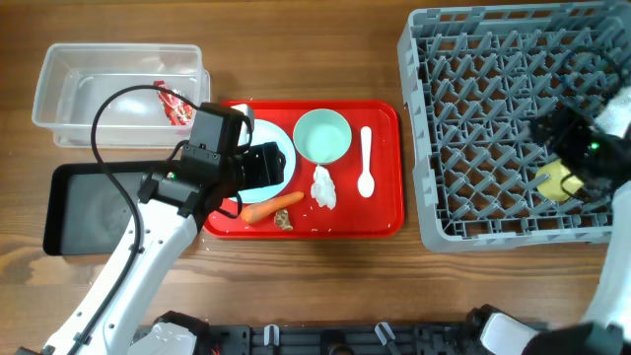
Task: Sort waste into correct bins and load items into the dishwasher rack
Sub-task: 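Lower the yellow cup into the dish rack with the right gripper, then grasp the white tissue with the left gripper and carry it left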
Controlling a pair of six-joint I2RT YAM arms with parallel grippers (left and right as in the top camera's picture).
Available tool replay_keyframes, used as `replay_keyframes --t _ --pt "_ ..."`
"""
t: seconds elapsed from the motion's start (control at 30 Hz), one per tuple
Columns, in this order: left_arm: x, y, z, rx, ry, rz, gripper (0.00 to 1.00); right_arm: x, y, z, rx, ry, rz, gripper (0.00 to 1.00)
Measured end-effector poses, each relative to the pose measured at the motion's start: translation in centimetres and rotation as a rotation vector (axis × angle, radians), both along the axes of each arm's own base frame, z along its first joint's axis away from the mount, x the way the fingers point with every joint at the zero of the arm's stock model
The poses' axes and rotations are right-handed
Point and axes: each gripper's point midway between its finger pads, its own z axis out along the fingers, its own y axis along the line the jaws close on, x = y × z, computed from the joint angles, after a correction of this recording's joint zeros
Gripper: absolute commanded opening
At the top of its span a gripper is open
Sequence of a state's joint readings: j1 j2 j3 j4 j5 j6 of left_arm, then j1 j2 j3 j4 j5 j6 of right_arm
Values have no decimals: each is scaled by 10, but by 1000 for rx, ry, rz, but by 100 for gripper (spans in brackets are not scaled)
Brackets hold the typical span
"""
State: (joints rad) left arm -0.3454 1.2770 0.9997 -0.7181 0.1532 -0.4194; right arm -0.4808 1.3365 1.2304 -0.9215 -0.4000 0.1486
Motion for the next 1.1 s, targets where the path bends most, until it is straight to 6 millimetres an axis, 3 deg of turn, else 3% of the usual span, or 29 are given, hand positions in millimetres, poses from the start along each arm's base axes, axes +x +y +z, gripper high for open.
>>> replay_keyframes --t 0.1,0.2,0.37,0.53,0.6,0.67,0.73,0.87,1.03,1.1 --pt "-2 -7 -4 8 8 -23 77 -2 39 17 -28 -44 132 89" --pt "-8 -32 -23 27 49 -98 77 -4 63 18 -40 -39 213 89" --pt "-13 -76 -64 59 106 -215 74 -5 68 16 -57 -27 230 89" --pt "-12 -102 -107 98 140 -273 70 -5 65 15 -70 -21 221 89" --pt "-11 -102 -121 120 159 -273 67 -5 65 15 -70 -20 221 89" --pt "-11 -101 -132 138 173 -272 56 -5 65 15 -71 -21 220 89" --pt "-10 -100 -134 146 171 -274 29 -5 65 15 -72 -20 219 89" --pt "-10 -100 -135 152 169 -279 4 -5 65 15 -73 -20 219 89" --pt "-21 -91 -139 180 222 -281 4 -5 64 15 -73 -20 219 90" --pt "-29 -85 -132 192 243 -281 4 -5 64 15 -73 -20 219 89"
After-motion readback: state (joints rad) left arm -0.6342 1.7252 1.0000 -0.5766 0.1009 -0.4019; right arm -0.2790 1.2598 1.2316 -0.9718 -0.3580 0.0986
